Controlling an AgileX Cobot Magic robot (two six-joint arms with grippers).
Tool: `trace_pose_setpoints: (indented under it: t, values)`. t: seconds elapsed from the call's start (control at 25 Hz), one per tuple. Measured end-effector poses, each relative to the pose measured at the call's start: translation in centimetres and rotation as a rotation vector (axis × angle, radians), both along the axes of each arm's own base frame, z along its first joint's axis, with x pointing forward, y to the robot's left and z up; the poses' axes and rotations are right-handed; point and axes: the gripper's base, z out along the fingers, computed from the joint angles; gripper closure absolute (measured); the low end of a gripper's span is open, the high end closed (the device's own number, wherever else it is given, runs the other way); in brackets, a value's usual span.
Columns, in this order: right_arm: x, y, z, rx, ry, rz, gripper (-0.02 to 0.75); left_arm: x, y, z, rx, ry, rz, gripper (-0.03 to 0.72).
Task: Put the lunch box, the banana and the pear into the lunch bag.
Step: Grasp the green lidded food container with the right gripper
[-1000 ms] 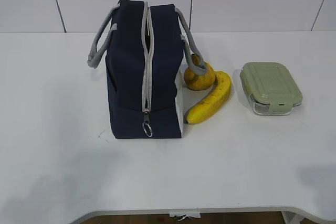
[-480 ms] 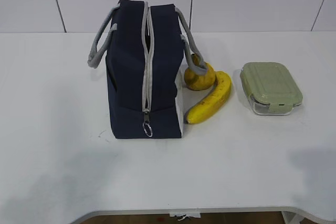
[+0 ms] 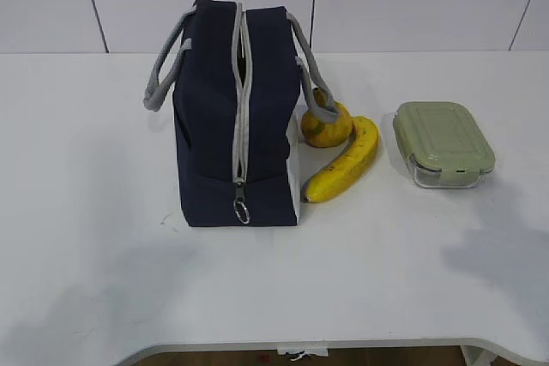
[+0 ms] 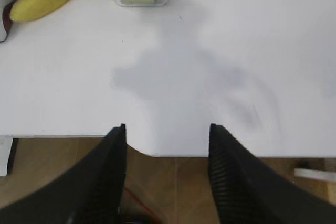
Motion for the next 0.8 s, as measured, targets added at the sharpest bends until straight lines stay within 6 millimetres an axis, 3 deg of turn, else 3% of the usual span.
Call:
trace_pose_setpoints:
  t: [0.52,0.8]
  values:
    - [10.3,0.7,0.8,0.061,0.183,-0.023,0.339,0.0,-0.2,0.0,-0.019,-0.001,-0.013,0.400]
    - [15.2,-1.4,0.5,0.083,0.244,-0.078,0.339,0.0,-0.2,0.0,-0.019,-0.001,-0.013,0.400]
